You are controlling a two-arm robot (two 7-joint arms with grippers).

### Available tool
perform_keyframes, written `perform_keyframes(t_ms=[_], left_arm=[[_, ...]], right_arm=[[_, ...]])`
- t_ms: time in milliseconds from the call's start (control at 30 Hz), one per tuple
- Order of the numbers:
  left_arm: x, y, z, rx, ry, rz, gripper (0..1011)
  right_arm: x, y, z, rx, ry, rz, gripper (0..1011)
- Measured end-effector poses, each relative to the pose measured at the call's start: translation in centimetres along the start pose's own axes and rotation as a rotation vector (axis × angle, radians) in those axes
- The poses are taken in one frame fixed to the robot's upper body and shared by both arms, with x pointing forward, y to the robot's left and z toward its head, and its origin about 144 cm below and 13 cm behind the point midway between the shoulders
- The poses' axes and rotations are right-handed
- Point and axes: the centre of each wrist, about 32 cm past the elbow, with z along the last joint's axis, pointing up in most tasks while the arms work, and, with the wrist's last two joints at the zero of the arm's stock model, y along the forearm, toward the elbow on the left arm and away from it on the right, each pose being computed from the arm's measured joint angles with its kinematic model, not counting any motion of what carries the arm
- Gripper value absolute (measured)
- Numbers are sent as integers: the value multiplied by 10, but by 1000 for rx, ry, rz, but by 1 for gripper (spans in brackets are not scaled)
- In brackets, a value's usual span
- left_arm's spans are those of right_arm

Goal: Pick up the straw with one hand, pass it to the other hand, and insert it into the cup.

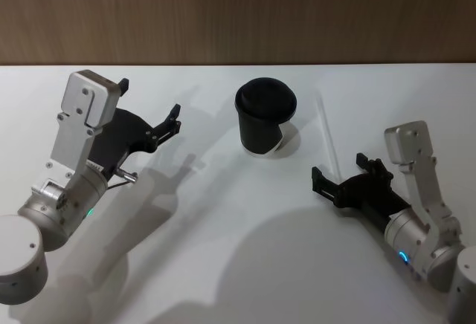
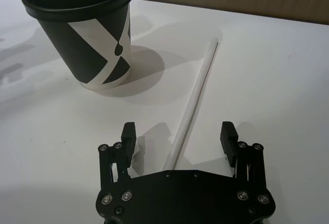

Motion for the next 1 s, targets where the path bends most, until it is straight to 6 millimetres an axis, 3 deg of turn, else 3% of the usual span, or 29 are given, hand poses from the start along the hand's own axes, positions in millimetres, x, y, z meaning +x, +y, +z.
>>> perform_keyframes(t_ms=[600, 833, 1000], left_arm=[[0, 0, 0, 0, 0, 0, 1003], [0, 0, 0, 0, 0, 0, 1003], [0, 0, 0, 0, 0, 0, 1003]], right_arm=[[-1, 2, -1, -14, -11, 2, 1002], [-1, 2, -1, -16, -13, 3, 881], [-1, 2, -1, -16, -14, 3, 702]])
